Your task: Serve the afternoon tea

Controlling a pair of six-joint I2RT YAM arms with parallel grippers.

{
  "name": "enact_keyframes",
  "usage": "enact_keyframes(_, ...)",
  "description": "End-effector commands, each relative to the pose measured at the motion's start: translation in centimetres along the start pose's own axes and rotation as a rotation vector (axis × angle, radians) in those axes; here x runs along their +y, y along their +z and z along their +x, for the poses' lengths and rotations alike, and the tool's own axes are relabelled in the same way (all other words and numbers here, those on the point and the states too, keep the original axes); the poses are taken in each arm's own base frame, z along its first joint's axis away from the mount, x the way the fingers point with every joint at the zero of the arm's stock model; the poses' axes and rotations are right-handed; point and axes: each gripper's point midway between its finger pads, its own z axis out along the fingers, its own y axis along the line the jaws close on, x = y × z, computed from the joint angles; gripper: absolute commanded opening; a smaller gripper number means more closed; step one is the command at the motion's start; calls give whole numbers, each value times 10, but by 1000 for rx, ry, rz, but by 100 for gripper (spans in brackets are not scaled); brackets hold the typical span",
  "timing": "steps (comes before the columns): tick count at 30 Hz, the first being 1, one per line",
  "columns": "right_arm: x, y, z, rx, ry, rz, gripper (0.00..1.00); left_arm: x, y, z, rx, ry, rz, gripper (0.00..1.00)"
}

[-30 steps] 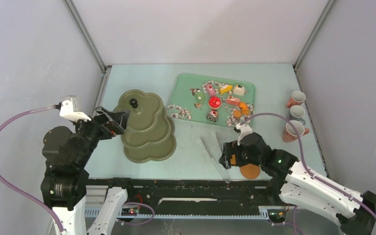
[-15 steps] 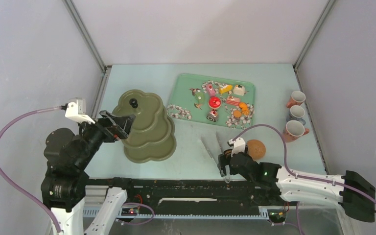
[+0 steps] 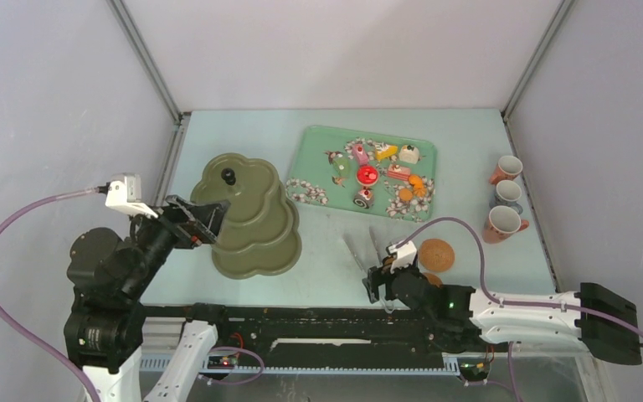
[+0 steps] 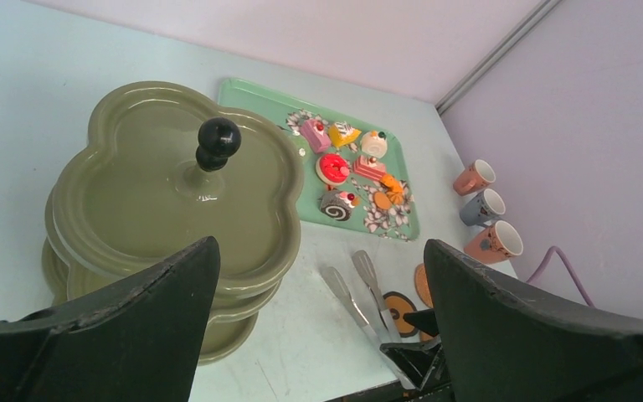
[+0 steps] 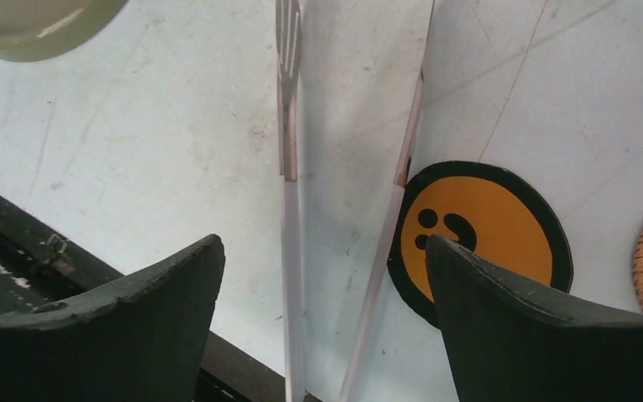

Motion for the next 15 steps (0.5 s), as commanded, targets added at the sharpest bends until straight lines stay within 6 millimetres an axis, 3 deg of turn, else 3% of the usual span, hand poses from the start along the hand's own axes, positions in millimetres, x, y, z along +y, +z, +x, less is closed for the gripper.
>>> enact_keyframes(1,-6,7,-4,-62,-1,44,92,-12,-12,-5,-26,-9,45,98)
enact_keyframes(8,-1,16,-14,-141,-60,60,90,-11,-17,4,12,-5,43,98)
enact_keyframes(15,1,30,12,-94,-139,70,87,-11,-18,6,13,-23,44,98)
